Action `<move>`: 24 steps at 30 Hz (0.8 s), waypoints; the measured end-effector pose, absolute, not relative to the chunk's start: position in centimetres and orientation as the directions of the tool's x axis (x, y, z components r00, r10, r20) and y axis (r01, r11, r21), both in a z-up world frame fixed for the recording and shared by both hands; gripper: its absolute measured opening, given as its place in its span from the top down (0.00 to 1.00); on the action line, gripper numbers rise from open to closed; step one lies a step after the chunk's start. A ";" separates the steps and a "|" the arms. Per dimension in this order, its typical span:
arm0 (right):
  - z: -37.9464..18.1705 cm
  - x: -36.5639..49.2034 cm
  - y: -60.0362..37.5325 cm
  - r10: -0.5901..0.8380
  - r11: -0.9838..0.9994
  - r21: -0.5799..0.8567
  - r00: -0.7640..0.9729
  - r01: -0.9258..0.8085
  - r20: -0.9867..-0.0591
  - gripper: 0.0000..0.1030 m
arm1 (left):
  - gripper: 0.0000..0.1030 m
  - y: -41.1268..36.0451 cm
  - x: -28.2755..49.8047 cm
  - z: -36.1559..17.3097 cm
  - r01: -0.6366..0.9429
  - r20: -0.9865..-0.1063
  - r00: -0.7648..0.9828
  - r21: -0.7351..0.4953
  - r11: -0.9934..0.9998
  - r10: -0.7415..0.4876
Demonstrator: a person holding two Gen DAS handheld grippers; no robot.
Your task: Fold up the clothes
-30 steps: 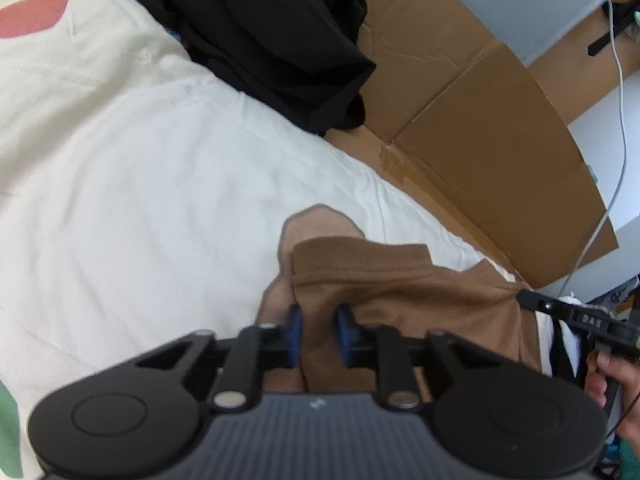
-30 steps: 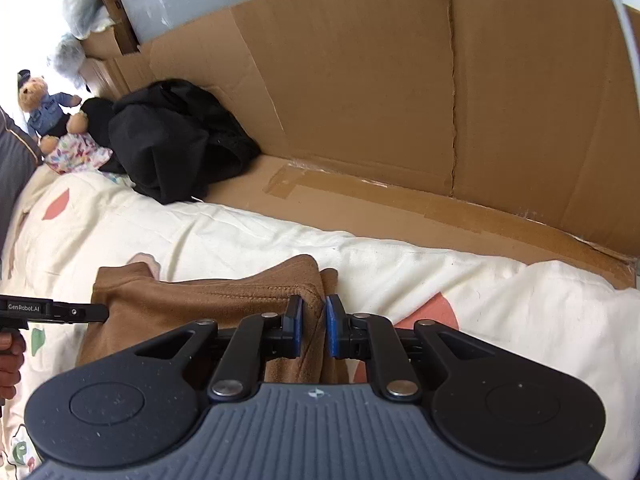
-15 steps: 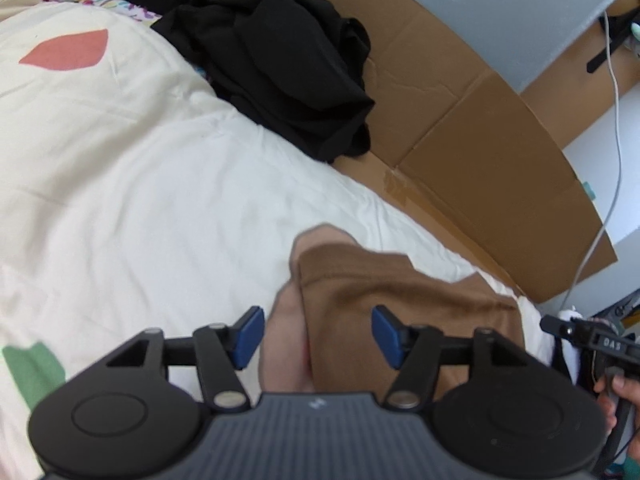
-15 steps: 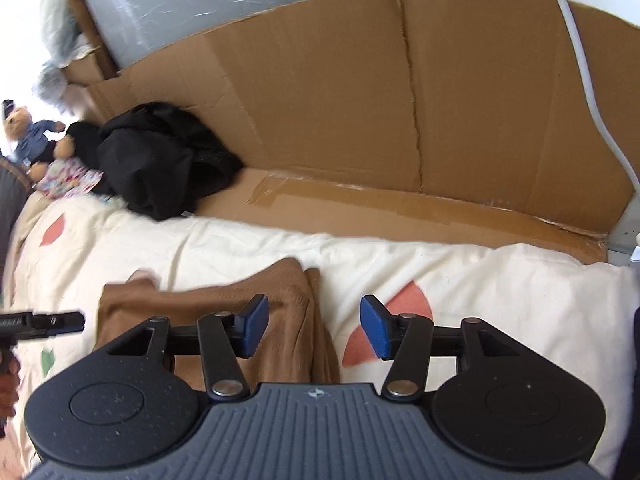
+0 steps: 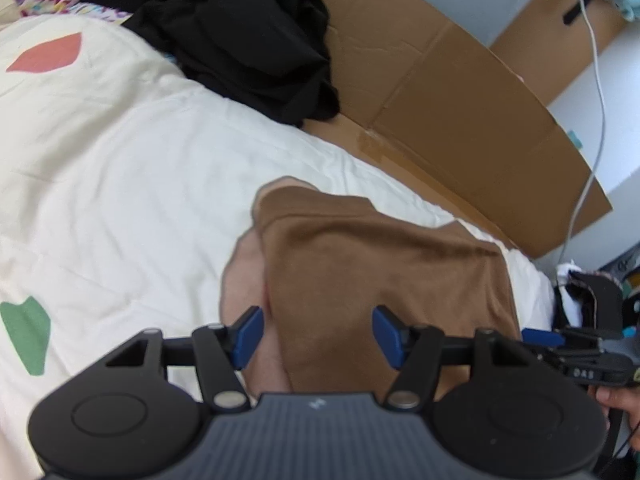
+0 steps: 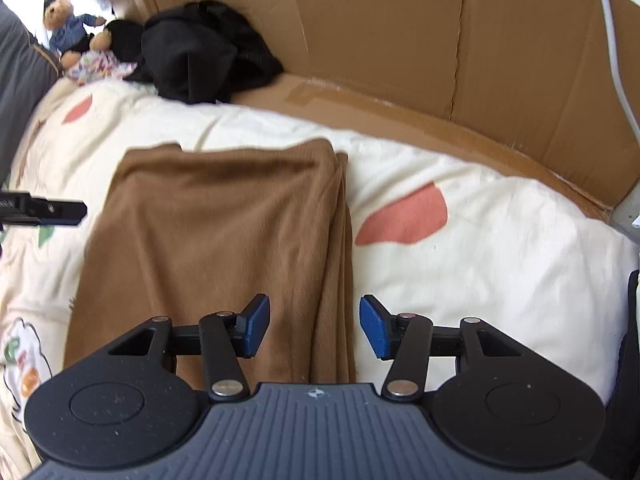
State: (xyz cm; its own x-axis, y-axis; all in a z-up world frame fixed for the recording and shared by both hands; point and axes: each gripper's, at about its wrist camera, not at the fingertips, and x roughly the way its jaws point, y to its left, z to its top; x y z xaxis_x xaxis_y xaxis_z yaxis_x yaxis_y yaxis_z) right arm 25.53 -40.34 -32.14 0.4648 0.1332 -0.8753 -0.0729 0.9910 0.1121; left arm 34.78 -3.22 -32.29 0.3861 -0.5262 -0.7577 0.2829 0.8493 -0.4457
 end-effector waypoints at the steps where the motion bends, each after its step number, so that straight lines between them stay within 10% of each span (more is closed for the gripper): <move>1: -32.3 25.5 -40.3 0.128 0.991 0.099 0.460 -0.088 -0.879 0.82 | 0.38 -3.2 34.7 -32.4 0.282 -0.760 0.385 -0.444 0.850 -0.524; 24: -30.4 23.2 -41.8 0.227 0.974 0.204 0.450 -0.099 -0.864 0.88 | 0.38 -1.8 31.4 -32.5 0.308 -0.775 0.328 -0.452 0.837 -0.539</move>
